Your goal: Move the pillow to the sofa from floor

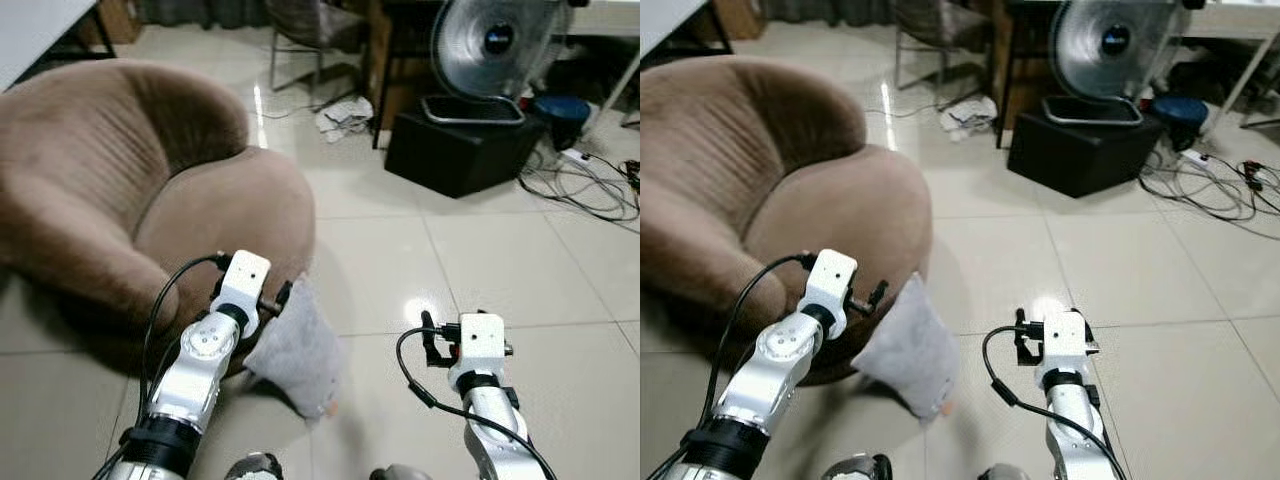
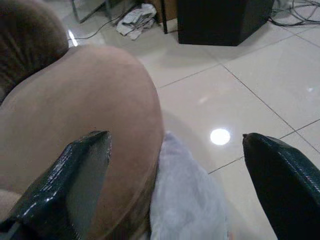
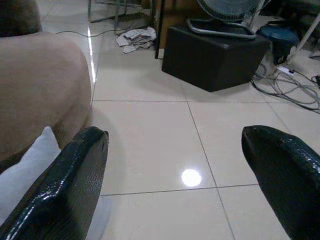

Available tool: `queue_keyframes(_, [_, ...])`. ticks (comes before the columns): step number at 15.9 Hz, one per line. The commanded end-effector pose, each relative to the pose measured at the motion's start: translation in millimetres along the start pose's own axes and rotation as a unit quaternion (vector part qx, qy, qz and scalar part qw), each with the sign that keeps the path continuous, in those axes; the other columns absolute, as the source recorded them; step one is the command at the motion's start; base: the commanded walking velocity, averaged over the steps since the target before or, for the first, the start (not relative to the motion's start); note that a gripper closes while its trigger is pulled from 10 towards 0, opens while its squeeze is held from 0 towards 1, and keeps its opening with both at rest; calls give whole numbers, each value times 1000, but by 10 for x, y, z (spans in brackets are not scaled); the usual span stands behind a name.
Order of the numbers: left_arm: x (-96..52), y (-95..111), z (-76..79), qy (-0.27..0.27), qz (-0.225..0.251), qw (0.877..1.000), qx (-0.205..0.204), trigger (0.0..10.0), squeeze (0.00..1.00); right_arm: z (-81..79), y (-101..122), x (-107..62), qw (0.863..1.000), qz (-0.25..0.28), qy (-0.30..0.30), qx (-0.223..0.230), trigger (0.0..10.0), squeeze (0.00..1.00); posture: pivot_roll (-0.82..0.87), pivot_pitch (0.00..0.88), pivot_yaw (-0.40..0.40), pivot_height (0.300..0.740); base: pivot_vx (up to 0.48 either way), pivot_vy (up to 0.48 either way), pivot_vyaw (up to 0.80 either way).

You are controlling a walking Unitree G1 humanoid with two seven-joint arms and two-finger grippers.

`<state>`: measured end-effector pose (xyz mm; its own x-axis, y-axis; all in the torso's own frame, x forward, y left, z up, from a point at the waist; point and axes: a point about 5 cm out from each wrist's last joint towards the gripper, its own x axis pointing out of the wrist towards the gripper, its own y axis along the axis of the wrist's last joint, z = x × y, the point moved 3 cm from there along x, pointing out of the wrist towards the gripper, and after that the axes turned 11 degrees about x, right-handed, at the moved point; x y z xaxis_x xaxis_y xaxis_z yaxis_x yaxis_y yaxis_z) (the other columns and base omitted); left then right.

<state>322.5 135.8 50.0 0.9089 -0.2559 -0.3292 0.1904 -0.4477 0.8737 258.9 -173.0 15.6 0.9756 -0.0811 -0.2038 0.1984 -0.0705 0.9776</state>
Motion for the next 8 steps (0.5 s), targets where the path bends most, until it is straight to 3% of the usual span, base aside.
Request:
queue_keyframes(1, [0, -30, 7, 1, -7, 1000, 3, 10000, 0, 32, -2, -12, 1000, -3, -7, -4, 10000, 0, -38, 82, -2, 740, 0, 0, 0])
queue_keyframes(8, [17, -47, -13, 14, -17, 1000, 2, 10000, 0, 36, -5, 4, 1000, -12, -10, -7, 10000, 0, -40, 89, -7, 740, 0, 0, 0])
